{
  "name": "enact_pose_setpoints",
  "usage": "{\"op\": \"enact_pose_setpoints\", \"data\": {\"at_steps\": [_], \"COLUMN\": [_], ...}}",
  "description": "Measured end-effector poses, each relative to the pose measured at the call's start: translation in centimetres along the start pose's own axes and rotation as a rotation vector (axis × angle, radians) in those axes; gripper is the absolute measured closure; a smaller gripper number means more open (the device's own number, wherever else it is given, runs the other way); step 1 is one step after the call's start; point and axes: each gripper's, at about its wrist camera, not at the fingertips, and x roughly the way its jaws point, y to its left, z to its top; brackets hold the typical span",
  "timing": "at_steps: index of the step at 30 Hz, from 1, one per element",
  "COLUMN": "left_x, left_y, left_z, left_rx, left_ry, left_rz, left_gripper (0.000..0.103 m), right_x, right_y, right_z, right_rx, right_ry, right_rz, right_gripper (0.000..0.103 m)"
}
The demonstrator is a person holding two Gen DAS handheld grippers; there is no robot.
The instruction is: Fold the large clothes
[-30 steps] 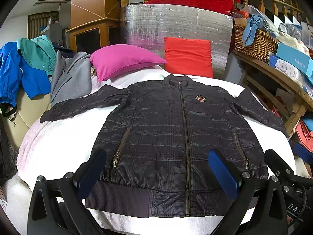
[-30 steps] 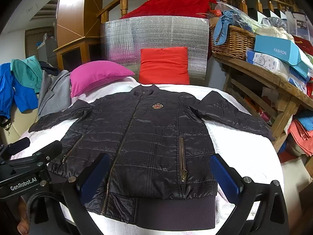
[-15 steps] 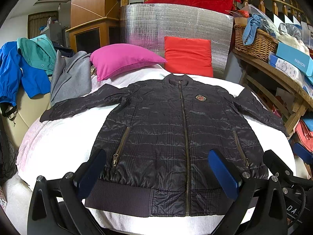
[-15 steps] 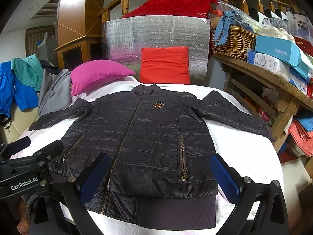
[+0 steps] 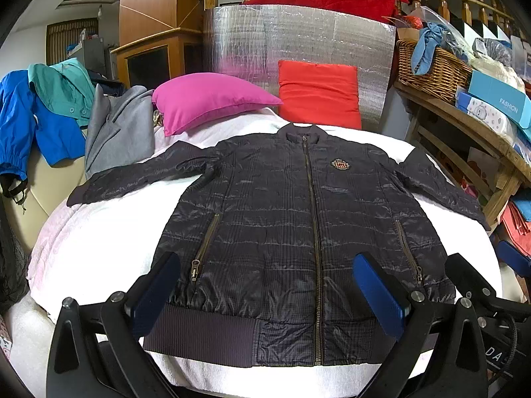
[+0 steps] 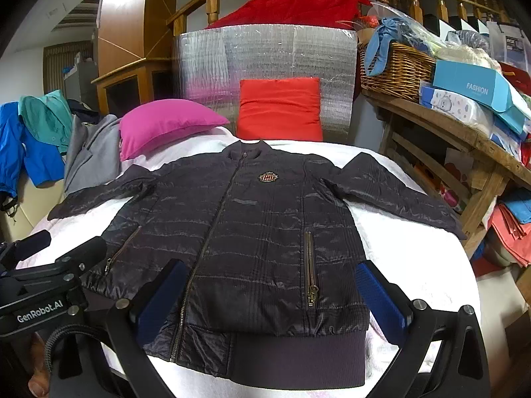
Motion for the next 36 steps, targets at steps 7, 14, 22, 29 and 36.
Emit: {"op": "enact_pose_setpoints", "data": {"at_steps": [7,14,22,29,36], "left_x": [0.1,0.1,1.4,7.0,11.5], "left_y": [-0.1,-0.1,0.4,2.7,4.3], "left_z": [0.2,0.3,-0.2,-1.0,-1.3], "left_rx": [0.002,0.002,-0.006,-0.041,-0.065], "left_ry": [0.005,0.007,0.029,0.133,0.208], "left_rz": [0.000,0.000,-0.006,0.034,0.072], "left_gripper": [0.000,0.000,0.000,0.000,0.000], "right_x": [0.0,0.1,1.0,4.6,9.0], "right_y": [0.1,0.1,-1.2,-8.6,-24.0], "right_z": [0.1,0.0,-0.5,-2.4,-3.5], "right_rx": [-0.003,0.001,0.032,0.277,0.734], "right_ry": [0.000,0.004,0.020,0.097,0.095], "right_rz": [-0.001,0.002,0.021,0.145,0.194], "right_gripper": [0.000,0.000,0.000,0.000,0.000]}}
